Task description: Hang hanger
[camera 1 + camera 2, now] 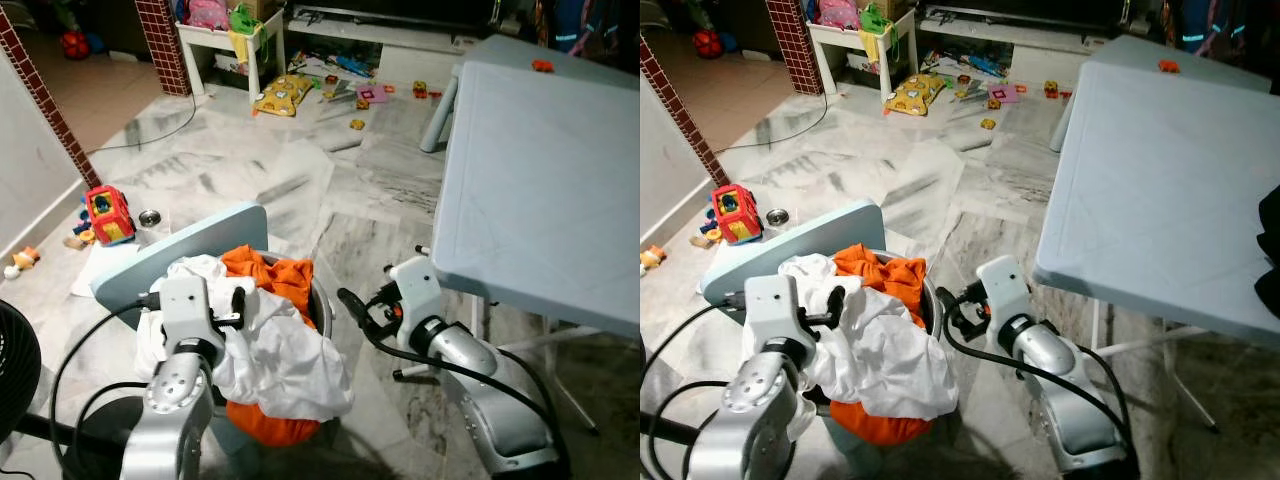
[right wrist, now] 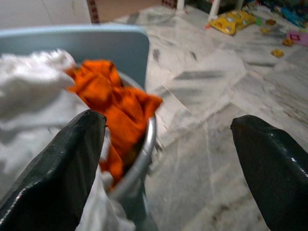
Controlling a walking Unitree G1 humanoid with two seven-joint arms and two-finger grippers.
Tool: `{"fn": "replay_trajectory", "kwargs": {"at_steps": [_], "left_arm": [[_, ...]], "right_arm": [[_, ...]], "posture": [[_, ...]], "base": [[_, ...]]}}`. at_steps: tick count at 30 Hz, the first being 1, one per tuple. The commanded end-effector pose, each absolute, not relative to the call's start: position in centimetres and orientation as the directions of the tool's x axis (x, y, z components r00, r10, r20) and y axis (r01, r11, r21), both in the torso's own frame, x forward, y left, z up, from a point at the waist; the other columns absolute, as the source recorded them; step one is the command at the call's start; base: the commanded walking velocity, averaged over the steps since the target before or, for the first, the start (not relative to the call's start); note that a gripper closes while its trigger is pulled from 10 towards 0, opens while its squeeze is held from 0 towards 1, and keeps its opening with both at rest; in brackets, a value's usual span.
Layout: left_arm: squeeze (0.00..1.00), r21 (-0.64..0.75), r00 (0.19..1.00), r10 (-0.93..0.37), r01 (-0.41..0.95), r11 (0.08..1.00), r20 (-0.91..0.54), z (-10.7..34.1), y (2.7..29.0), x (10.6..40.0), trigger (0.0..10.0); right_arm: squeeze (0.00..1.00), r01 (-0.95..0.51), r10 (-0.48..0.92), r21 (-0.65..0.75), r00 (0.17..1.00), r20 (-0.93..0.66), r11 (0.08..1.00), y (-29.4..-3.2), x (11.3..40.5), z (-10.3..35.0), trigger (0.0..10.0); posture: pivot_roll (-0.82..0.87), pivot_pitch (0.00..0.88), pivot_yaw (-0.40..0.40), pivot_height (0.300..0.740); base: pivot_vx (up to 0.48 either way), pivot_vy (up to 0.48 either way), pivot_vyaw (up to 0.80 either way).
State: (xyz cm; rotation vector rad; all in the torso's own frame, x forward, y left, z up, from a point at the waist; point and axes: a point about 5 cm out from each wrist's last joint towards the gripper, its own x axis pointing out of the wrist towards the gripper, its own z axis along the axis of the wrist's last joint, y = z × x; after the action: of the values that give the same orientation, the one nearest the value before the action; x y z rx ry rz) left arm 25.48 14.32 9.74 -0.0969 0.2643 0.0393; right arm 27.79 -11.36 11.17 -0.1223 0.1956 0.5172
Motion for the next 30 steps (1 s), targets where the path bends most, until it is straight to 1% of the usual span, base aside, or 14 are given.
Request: {"fn": "replay_trajectory", "kwargs": {"at_steps": [1,3,10,15,16,17,18,20,21,22,23,26,27,30], "left_arm": [[0.0,-0.079,0.954,0.025,-0.051,0.996,-0.297,9.3,14.3,25.1,10.0],[0.0,-0.058,0.93,-0.007,-0.015,0.998,-0.366,8.4,13.9,24.9,10.0],[0.0,0.01,0.88,-0.09,0.107,0.994,-0.466,7.2,13.8,25.2,10.0],[0.0,0.014,0.88,-0.1,0.12,0.993,-0.465,6.7,14.7,26.3,10.0],[0.0,0.014,0.878,-0.103,0.124,0.992,-0.467,6.6,14.8,26.5,5.9],[0.0,0.013,0.877,-0.106,0.127,0.992,-0.468,6.5,14.9,26.6,5.9],[0.0,0.02,0.881,-0.119,0.144,0.989,-0.458,6.5,14.9,26.9,2.2],[0.0,0.025,0.884,-0.119,0.145,0.989,-0.451,6.5,15.1,27.2,2.2],[0.0,0.027,0.884,-0.121,0.149,0.988,-0.451,6.4,15.2,27.4,0.0],[0.0,0.03,0.894,-0.122,0.149,0.988,-0.432,6.5,15.4,27.8,0.0],[0.0,0.028,0.896,-0.124,0.15,0.988,-0.427,6.5,15.4,28.0,0.0],[0.0,0.027,0.897,-0.125,0.151,0.988,-0.424,6.6,15.4,28.1,0.0],[0.0,0.025,0.894,-0.134,0.16,0.987,-0.428,6.4,15.3,28.3,0.0],[0.0,0.027,0.894,-0.14,0.167,0.986,-0.426,6.2,15.2,28.4,0.0]], "right_arm": [[0.0,-0.509,0.487,-0.068,0.848,-0.208,0.858,-11.3,27.7,11.4,10.0],[0.0,-0.518,0.494,-0.066,0.841,-0.22,0.853,-11.2,27.7,11.3,10.0],[0.0,-0.549,0.521,-0.069,0.82,-0.235,0.833,-10.9,27.5,11.6,10.0],[0.0,-0.552,0.52,-0.073,0.816,-0.252,0.831,-11.3,27.0,11.5,10.0],[0.0,-0.554,0.521,-0.072,0.814,-0.256,0.83,-11.4,26.9,11.5,10.0],[0.0,-0.555,0.522,-0.072,0.813,-0.258,0.829,-11.4,26.8,11.5,10.0],[0.0,-0.563,0.529,-0.068,0.806,-0.265,0.824,-11.4,26.7,11.5,10.0],[0.0,-0.603,0.574,-0.037,0.775,-0.264,0.797,-11.2,26.3,11.7,10.0],[0.0,-0.63,0.601,-0.023,0.751,-0.272,0.776,-11.1,26.0,11.8,10.0],[0.0,-0.685,0.655,-0.002,0.698,-0.291,0.729,-11.1,25.5,12.1,10.0],[0.0,-0.704,0.673,0.008,0.675,-0.303,0.71,-11.3,25.4,12.2,10.0],[0.0,-0.713,0.681,0.014,0.664,-0.309,0.701,-11.4,25.3,12.3,10.0],[0.0,-0.749,0.705,0.017,0.616,-0.353,0.663,-11.9,24.7,12.2,10.0],[0.0,-0.78,0.718,0.008,0.572,-0.396,0.626,-12.5,24.0,11.9,10.0]], "posture": [[-0.04,0.105,-0.026,0.74],[-0.04,0.104,-0.026,0.74],[-0.06,0.115,-0.025,0.74],[-0.08,0.133,-0.029,0.74],[-0.09,0.135,-0.03,0.74],[-0.09,0.136,-0.03,0.74],[-0.09,0.138,-0.03,0.74],[-0.1,0.141,-0.029,0.74],[-0.1,0.145,-0.024,0.74],[-0.11,0.147,-0.02,0.74],[-0.11,0.149,-0.019,0.74],[-0.11,0.152,-0.017,0.74],[-0.12,0.155,-0.015,0.74],[-0.13,0.158,-0.012,0.74]], "base": [[0.0,0.0,0.0],[0.0,0.0,0.0],[0.0,0.0,0.0],[0.0,0.0,0.0],[0.0,0.0,0.0],[0.0,0.0,0.0],[0.0,0.0,0.0],[0.0,0.0,0.0],[0.0,0.0,0.0],[0.0,0.0,0.0],[0.0,0.0,0.0],[0.0,0.0,0.0],[0.0,0.0,0.0],[0.0,0.0,0.0]]}}
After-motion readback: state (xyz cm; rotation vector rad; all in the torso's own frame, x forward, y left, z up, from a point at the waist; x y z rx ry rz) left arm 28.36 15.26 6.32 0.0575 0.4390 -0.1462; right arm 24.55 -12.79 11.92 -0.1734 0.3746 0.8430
